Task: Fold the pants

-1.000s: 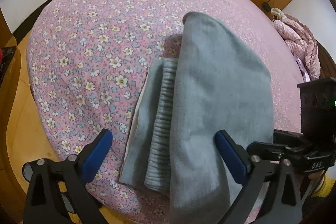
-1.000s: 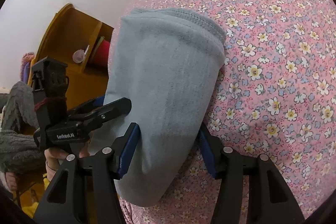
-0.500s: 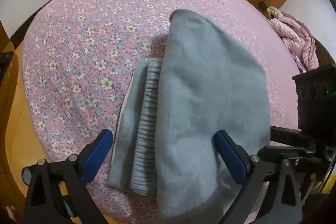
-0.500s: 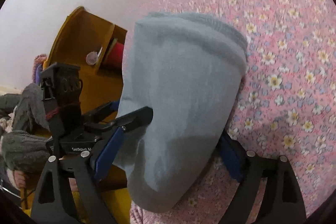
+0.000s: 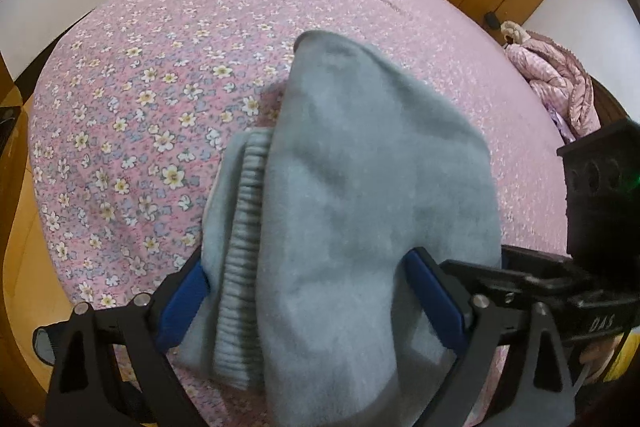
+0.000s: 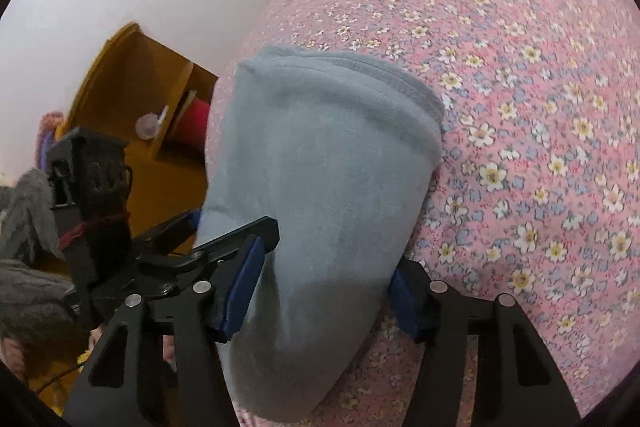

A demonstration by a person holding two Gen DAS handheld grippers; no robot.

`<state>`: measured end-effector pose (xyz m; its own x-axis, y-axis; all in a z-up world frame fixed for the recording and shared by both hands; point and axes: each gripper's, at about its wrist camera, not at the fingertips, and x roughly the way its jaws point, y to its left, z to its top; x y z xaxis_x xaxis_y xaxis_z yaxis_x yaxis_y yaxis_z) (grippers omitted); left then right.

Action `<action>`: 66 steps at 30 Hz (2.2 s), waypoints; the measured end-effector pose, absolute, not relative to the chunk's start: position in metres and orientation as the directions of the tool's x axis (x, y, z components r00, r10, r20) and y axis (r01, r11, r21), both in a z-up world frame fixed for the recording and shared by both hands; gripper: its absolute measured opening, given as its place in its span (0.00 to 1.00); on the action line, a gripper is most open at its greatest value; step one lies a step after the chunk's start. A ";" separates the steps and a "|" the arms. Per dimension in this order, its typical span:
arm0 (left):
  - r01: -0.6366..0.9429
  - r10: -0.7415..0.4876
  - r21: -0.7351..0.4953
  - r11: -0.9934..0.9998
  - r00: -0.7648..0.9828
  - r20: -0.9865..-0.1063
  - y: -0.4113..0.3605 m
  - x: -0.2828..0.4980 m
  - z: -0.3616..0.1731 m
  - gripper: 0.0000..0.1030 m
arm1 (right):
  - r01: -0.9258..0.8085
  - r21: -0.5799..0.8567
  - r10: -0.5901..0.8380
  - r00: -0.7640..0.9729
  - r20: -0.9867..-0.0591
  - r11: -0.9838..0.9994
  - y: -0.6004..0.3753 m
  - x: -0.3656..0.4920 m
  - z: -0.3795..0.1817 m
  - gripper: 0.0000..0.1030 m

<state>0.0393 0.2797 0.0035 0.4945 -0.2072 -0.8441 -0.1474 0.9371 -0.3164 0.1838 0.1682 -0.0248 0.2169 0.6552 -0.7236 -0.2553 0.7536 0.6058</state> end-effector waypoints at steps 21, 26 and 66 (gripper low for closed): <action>-0.260 -0.127 -0.362 0.895 0.630 -0.766 0.278 -0.012 0.034 0.42 | -0.451 0.563 0.700 0.228 -0.677 0.692 0.162 0.171 0.010 0.30; -0.248 -0.138 -0.385 0.889 0.657 -0.741 0.267 -0.016 0.049 0.42 | -0.484 0.536 0.695 0.244 -0.676 0.692 0.152 0.162 0.028 0.29; 0.205 -0.446 -0.398 0.894 0.491 -0.748 0.010 0.135 0.077 0.39 | -0.163 0.407 0.430 0.508 -0.746 0.899 -0.102 0.151 0.077 0.29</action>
<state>0.1348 0.0096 0.0769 0.4913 -0.4456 -0.7484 0.2055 0.8943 -0.3975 0.1509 -0.1018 0.0771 0.5080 0.4299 -0.7464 -0.1631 0.8989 0.4067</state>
